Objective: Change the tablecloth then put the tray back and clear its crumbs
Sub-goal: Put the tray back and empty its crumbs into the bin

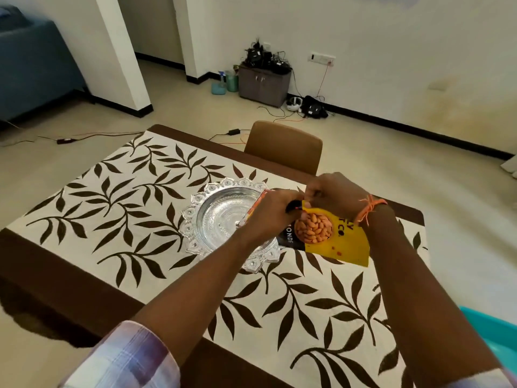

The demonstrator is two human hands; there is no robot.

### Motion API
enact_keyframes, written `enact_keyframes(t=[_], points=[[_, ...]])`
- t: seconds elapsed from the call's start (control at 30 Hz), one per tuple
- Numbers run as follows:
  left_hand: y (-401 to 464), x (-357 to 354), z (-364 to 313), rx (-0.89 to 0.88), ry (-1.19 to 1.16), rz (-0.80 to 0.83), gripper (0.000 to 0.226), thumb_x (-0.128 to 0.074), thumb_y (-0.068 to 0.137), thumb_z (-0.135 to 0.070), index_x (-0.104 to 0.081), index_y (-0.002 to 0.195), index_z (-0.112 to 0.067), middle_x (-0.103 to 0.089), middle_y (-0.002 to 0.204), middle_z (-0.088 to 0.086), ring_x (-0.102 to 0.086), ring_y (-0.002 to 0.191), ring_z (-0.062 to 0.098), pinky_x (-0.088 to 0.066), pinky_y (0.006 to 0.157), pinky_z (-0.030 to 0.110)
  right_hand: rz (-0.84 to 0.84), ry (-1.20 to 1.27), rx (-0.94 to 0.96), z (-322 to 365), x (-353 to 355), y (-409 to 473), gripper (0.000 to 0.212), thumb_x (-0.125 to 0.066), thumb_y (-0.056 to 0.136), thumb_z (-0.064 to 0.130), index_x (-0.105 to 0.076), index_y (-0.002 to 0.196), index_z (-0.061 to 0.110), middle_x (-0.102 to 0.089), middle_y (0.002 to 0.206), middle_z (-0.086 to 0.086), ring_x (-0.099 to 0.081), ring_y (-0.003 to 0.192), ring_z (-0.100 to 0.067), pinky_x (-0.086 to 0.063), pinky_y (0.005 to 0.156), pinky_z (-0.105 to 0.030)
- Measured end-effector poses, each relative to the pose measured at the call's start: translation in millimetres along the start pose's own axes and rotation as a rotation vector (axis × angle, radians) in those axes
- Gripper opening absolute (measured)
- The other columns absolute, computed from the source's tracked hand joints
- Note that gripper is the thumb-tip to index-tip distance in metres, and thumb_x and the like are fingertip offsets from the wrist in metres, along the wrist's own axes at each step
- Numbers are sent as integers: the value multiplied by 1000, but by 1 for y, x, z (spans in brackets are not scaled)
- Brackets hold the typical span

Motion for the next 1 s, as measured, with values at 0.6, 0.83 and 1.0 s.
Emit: enact_keyframes(t=[0.6, 0.83, 1.0], points=[[-63, 115, 177, 642, 124, -348, 20, -64, 89, -33, -66, 82, -15, -65, 80, 2, -64, 84, 26, -47, 67, 33, -286, 939, -381, 62, -184, 99, 27, -66, 84, 26, -66, 75, 1, -68, 77, -26, -68, 68, -41, -55, 56, -57], [-50, 109, 181, 609, 604, -267, 40, -61, 86, -52, -67, 111, -20, -61, 108, 8, -55, 108, 32, -39, 94, 49, -387, 646, -444, 52, -175, 117, 13, -75, 77, 15, -68, 76, 4, -65, 70, -7, -57, 60, -17, -37, 51, -20], [-47, 95, 180, 523, 624, -214, 44, -58, 88, -47, -58, 120, -17, -58, 115, 8, -53, 111, 31, -34, 89, 45, -573, 763, -444, 60, -172, 107, 33, -73, 78, 3, -63, 109, 9, -68, 90, 2, -58, 69, -1, -45, 61, -6]])
Point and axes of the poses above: each hand's wrist, its own y-axis towards the middle knuckle, its own x-axis out of the back of the hand, z = x × y, the point moved 4 cm from there along y, towards the middle knuckle
